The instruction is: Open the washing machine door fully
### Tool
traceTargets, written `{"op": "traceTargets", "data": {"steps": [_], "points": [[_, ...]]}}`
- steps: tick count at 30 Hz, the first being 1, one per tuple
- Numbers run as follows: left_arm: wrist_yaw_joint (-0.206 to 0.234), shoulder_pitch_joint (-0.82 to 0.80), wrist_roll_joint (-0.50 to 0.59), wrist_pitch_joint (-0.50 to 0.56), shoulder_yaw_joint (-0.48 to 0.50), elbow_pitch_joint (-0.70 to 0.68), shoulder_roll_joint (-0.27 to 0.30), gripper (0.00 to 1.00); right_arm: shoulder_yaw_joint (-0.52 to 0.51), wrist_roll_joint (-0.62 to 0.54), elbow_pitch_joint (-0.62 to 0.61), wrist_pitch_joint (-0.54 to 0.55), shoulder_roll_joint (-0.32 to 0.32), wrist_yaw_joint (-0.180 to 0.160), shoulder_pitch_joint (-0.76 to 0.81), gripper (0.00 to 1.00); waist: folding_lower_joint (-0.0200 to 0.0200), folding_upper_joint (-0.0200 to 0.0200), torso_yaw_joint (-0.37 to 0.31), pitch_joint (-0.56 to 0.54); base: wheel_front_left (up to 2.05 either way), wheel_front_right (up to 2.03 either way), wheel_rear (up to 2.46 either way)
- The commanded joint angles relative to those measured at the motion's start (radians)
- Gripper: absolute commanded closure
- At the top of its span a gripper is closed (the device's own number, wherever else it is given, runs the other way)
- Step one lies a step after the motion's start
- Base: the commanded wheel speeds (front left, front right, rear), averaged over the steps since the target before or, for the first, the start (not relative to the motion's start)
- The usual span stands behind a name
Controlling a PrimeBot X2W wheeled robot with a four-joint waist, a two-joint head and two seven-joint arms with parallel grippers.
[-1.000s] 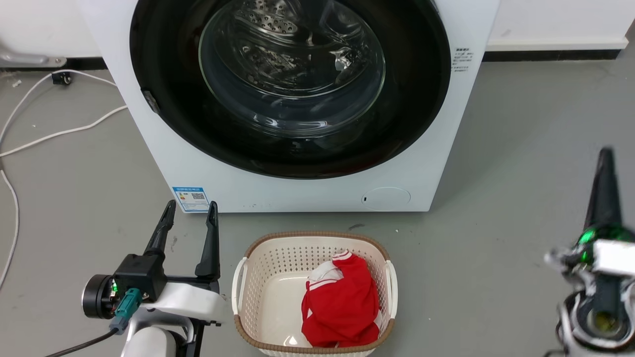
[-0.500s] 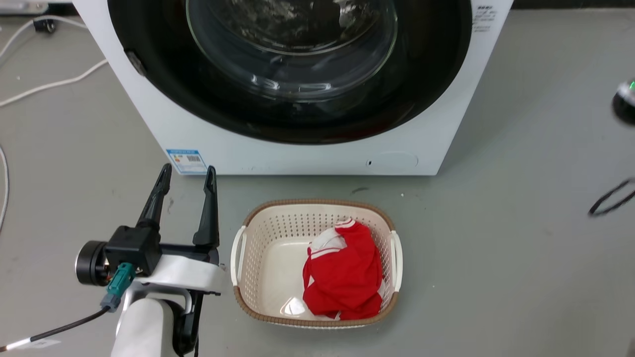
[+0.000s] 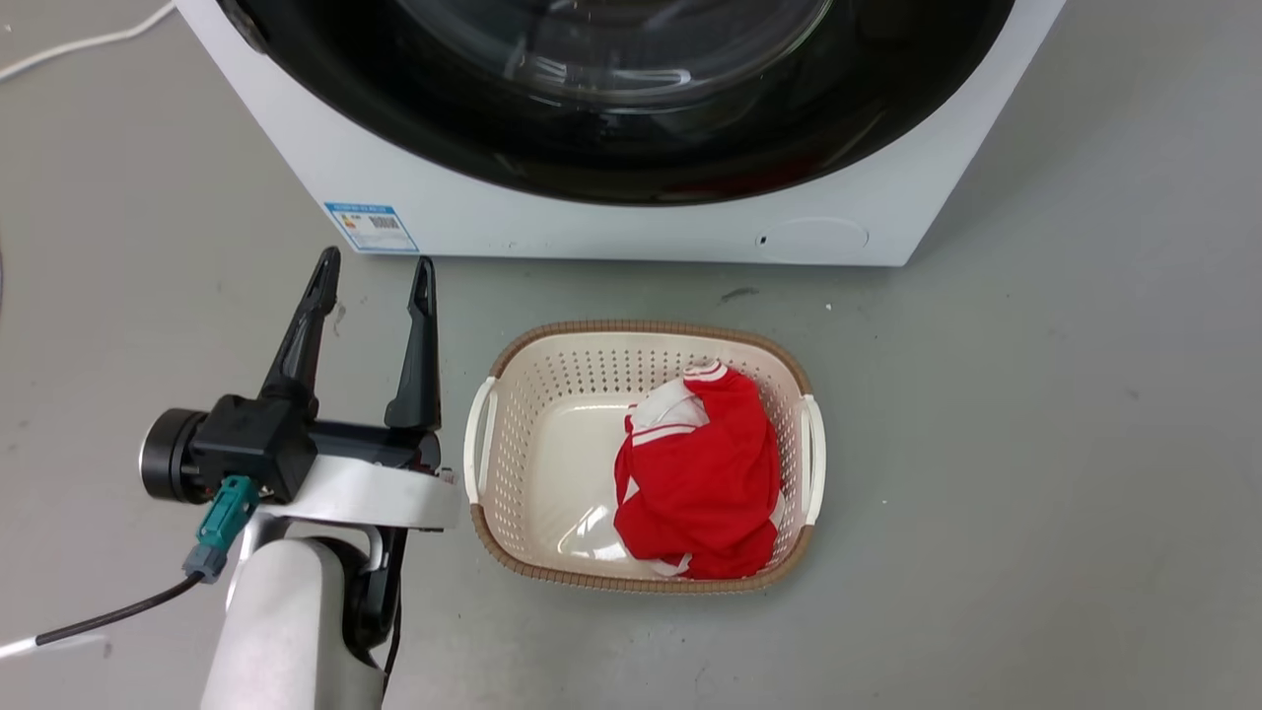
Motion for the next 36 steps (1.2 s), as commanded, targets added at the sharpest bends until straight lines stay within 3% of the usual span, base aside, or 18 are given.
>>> {"op": "traceTargets", "data": {"steps": [1, 4, 13, 25, 36], "points": [[-0.002, -0.015, -0.006, -0.005, -0.004, -0.006, -0.001, 0.0, 0.015, -0.013, 0.025, 0.027, 0.01, 0.0, -0.029, 1.0, -0.0001, 0.0, 0.007, 0.02, 0.0, 0.0, 0.0], [-0.003, -0.026, -0.008, -0.005, -0.005, -0.018, -0.001, 0.0, 0.046, -0.047, 0.084, 0.075, 0.025, 0.0, -0.079, 1.0, -0.0001, 0.0, 0.01, 0.043, 0.0, 0.0, 0.0], [-0.005, -0.049, -0.014, -0.005, -0.013, -0.035, -0.002, 0.0, 0.081, -0.111, 0.206, 0.084, 0.062, 0.0, -0.186, 1.0, -0.0001, 0.0, 0.027, 0.114, 0.0, 0.0, 0.0], [-0.003, -0.084, -0.028, -0.005, -0.037, -0.046, -0.002, 0.0, 0.088, -0.145, 0.265, 0.105, 0.082, 0.0, -0.246, 1.0, -0.0001, 0.0, 0.046, 0.167, 0.0, 0.0, 0.0], [0.003, -0.083, -0.029, -0.005, -0.043, -0.028, -0.002, 0.0, 0.077, -0.093, 0.238, 0.295, 0.097, 0.0, -0.195, 1.0, -0.0001, 0.0, 0.036, 0.146, 0.0, 0.0, 0.0]]}}
